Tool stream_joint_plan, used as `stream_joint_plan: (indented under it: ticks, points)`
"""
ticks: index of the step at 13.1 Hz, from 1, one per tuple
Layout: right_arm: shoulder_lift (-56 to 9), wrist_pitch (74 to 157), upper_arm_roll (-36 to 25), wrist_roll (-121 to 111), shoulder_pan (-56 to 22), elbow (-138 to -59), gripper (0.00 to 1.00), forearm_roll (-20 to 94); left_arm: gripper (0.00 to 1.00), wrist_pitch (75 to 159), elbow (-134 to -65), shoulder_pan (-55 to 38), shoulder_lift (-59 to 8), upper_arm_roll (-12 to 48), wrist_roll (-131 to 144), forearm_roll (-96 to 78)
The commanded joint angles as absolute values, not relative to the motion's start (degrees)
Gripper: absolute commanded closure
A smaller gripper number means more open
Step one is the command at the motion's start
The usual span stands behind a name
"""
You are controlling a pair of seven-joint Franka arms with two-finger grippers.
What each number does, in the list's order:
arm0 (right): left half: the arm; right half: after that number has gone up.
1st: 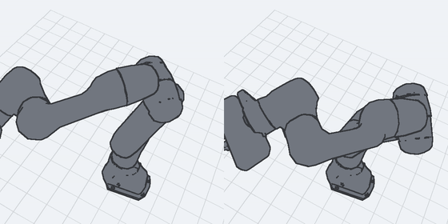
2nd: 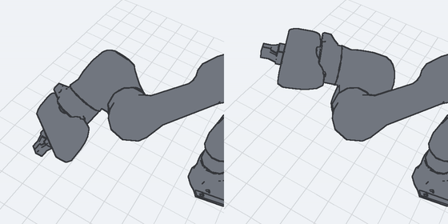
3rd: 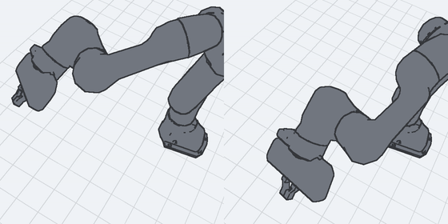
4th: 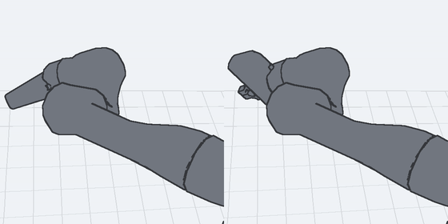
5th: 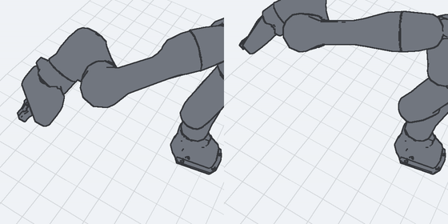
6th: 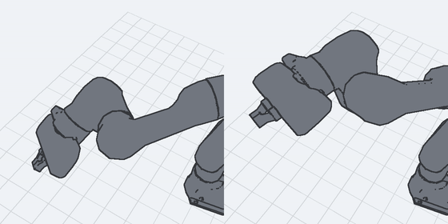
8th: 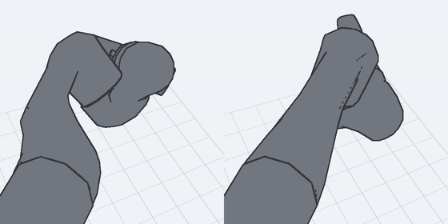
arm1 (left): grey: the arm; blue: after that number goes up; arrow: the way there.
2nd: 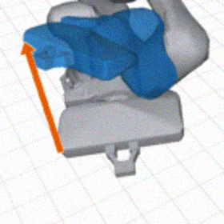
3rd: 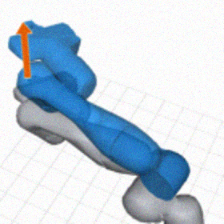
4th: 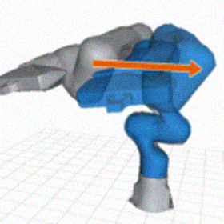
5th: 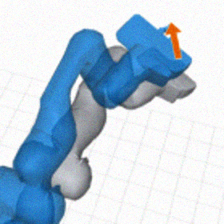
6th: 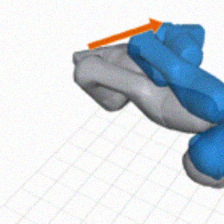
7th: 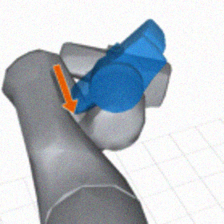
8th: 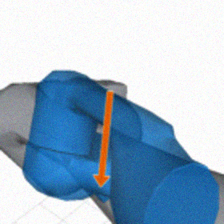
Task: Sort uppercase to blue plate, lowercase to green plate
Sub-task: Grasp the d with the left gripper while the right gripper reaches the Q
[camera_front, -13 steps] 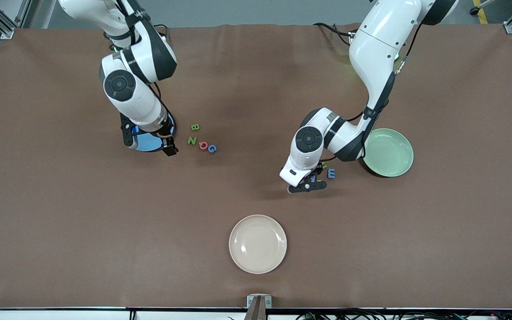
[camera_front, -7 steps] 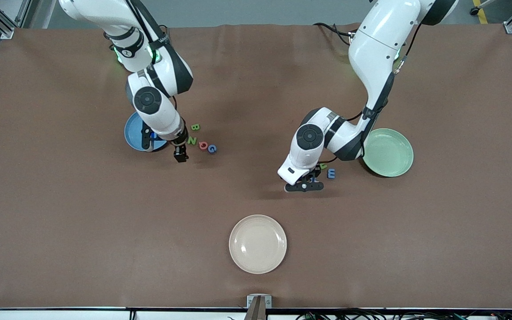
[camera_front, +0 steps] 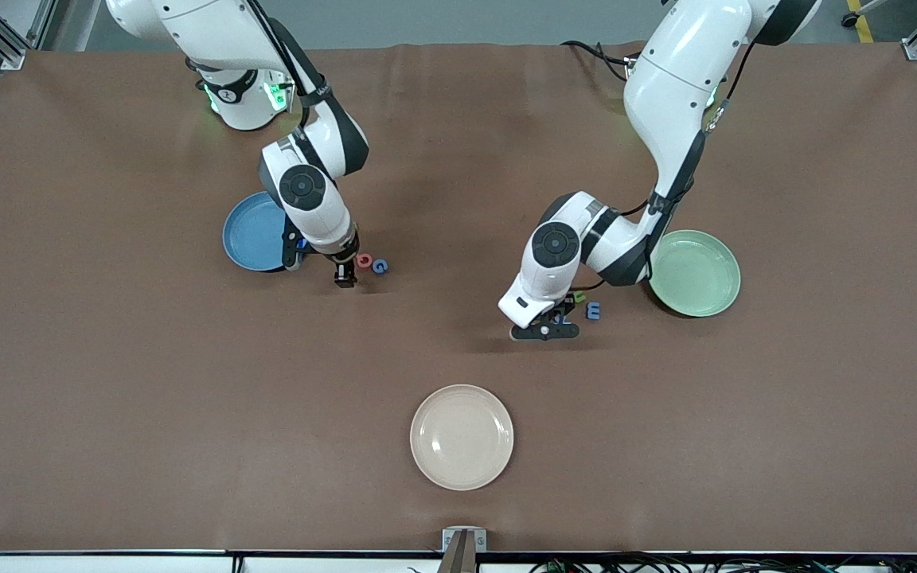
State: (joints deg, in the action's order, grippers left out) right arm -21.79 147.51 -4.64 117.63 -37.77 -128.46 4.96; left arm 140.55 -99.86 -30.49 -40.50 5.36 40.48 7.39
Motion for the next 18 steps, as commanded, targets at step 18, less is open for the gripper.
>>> stream_joint_plan:
  ticks: [18]
  points:
    - [-25.6, 148.1, -4.9, 119.6, -42.0, -126.6, 0.58, 5.1, 0.75, 134.1, -115.9, -14.4, -18.0, 12.0, 27.9, 7.4]
